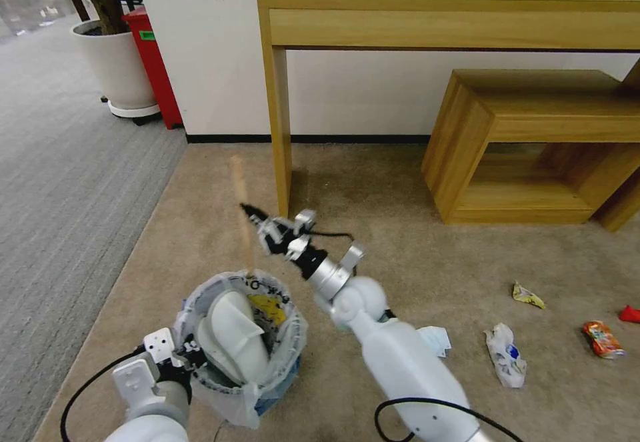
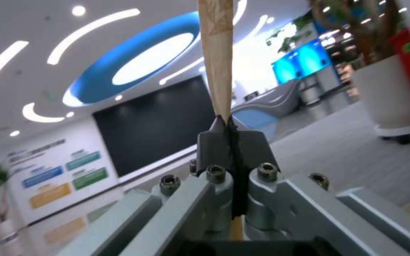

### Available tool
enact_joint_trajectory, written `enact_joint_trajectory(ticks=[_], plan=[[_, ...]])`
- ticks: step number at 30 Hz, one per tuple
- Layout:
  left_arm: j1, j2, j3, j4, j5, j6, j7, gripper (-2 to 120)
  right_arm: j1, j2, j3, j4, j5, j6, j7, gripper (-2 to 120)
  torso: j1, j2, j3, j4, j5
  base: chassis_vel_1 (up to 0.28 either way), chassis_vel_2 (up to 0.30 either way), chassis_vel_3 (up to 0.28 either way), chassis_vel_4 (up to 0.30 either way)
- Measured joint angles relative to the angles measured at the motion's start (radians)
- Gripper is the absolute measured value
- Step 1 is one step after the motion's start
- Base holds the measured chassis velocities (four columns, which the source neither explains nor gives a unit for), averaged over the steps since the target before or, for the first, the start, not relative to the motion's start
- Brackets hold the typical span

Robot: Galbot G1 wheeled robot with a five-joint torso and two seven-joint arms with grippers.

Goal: Pick up the trash bin and place the garbage on the floor into it.

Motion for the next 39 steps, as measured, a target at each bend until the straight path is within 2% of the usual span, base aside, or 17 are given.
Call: enact_joint_trajectory(ticks=[11, 13, 15, 17, 20, 25, 29, 31, 33, 35, 39], plan=[[0.008, 0.003, -0.001, -0.017, 0.001, 0.000, 0.000, 0, -0.020, -0.029, -0.013, -0.013, -0.084, 0.033, -0.097, 0, 0.000, 0.000, 0.000, -0.0001, -0.0001, 0.000, 0.000, 0.000, 0.000], [0.008, 0.003, -0.001, -0.017, 0.001, 0.000, 0.000, 0, -0.023, -0.031, -0.011, -0.011, -0.086, 0.033, -0.101, 3, 0.000, 0.000, 0.000, -0.0001, 0.0000, 0.000, 0.000, 0.000, 0.000], [0.009, 0.005, -0.003, -0.017, 0.002, 0.000, 0.000, 0, -0.033, -0.042, -0.005, 0.005, -0.088, 0.033, -0.113, 11, 0.000, 0.000, 0.000, -0.0002, 0.0000, 0.000, 0.000, 0.000, 0.000], [0.010, 0.005, -0.004, -0.016, 0.003, 0.000, 0.000, 0, -0.037, -0.046, -0.004, 0.015, -0.087, 0.032, -0.118, 11, 0.000, 0.000, 0.000, -0.0002, 0.0000, 0.000, 0.000, 0.000, 0.000], [0.012, 0.007, -0.007, -0.016, 0.003, 0.000, 0.000, 0, -0.043, -0.056, -0.001, 0.041, -0.091, 0.028, -0.131, 3, 0.000, 0.000, 0.000, -0.0002, 0.0000, 0.000, 0.000, 0.000, 0.000], [0.014, 0.009, -0.013, -0.016, 0.001, 0.000, 0.000, 0, -0.049, -0.070, -0.001, 0.057, -0.127, 0.023, -0.140, 3, 0.000, 0.000, 0.000, -0.0001, 0.0000, 0.000, 0.000, 0.000, 0.000], [0.014, 0.010, -0.018, -0.016, -0.001, -0.001, 0.001, 0, -0.059, -0.091, -0.007, 0.074, -0.138, 0.022, -0.130, 12, 0.000, 0.000, 0.000, -0.0001, 0.0000, 0.000, 0.000, 0.000, 0.000], [0.011, 0.012, -0.021, -0.016, -0.002, -0.001, 0.001, 0, -0.069, -0.114, -0.007, 0.099, -0.144, 0.021, -0.125, 22, 0.000, 0.000, 0.000, -0.0001, 0.0000, 0.000, 0.000, 0.000, 0.000], [0.010, 0.012, -0.022, -0.016, -0.003, -0.001, 0.001, 0, -0.073, -0.120, -0.006, 0.106, -0.144, 0.021, -0.123, 25, 0.000, 0.000, 0.000, -0.0001, 0.0001, 0.000, 0.000, 0.000, 0.000], [0.005, 0.013, -0.027, -0.012, -0.007, -0.002, 0.002, 0, -0.100, -0.159, -0.002, 0.157, -0.144, 0.017, -0.116, 37, 0.000, 0.000, 0.000, -0.0001, 0.0001, 0.000, 0.000, 0.000, 0.000], [-0.003, 0.015, -0.033, -0.009, -0.013, -0.002, 0.002, 0, -0.126, -0.195, 0.004, 0.197, -0.146, 0.017, -0.103, 48, 0.000, 0.000, 0.000, -0.0002, 0.0001, 0.000, 0.000, 0.000, 0.000]])
